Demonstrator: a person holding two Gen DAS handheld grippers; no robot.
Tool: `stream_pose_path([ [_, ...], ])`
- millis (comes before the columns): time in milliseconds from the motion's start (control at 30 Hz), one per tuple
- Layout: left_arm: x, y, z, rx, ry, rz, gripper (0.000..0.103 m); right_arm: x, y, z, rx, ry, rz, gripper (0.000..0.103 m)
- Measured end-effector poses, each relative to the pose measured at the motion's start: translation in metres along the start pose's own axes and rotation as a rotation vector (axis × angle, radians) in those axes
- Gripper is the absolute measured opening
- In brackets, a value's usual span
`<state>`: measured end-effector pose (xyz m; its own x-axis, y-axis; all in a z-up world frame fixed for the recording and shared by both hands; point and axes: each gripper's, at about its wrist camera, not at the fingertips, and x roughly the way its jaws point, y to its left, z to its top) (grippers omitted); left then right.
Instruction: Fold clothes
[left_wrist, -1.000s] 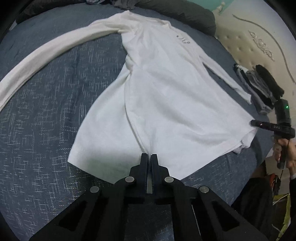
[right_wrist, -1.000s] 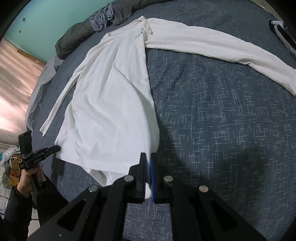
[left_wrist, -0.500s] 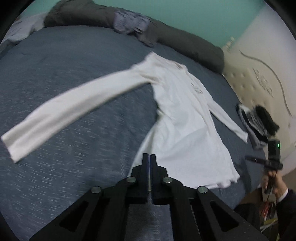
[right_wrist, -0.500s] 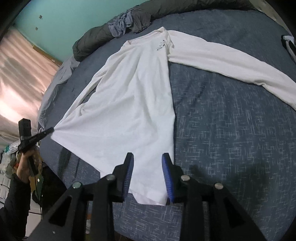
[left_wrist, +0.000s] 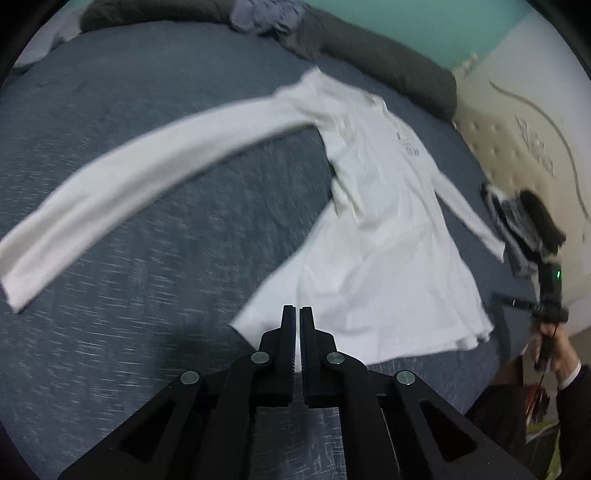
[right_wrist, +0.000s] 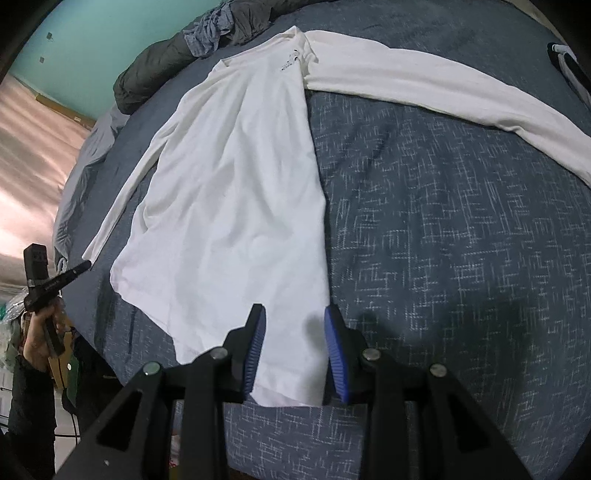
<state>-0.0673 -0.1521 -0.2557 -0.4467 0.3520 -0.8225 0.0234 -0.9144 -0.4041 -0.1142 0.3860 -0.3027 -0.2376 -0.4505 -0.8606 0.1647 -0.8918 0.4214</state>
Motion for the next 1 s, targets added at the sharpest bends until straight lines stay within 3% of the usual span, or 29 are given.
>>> stream_pose_path([
  [100,0.02,-0.008,-0.004,0.025,0.046,0.014,0.025,-0.002,0.0,-0.001,0.0,-0.002,-0.002,0.033],
  [300,0.045,-0.011,-0.01,0.053,0.096,0.035,0.025,-0.001,-0.003,0.0,0.005,0.0,0.0,0.033],
  [400,0.053,-0.011,-0.01,0.067,0.11,0.05,0.02,0.001,-0.005,-0.001,0.012,0.004,-0.001,0.033],
  [467,0.054,-0.013,-0.01,0.076,0.111,0.052,0.002,0.003,-0.006,-0.001,0.017,0.007,0.0,0.033],
  [867,-0.043,0.008,0.018,0.033,-0.117,0.001,0.002,0.002,-0.01,-0.001,0.038,0.002,0.003,0.033],
  [1000,-0.073,0.029,0.03,-0.014,-0.178,0.025,0.002,0.004,-0.005,0.002,0.037,0.005,0.014,0.034],
])
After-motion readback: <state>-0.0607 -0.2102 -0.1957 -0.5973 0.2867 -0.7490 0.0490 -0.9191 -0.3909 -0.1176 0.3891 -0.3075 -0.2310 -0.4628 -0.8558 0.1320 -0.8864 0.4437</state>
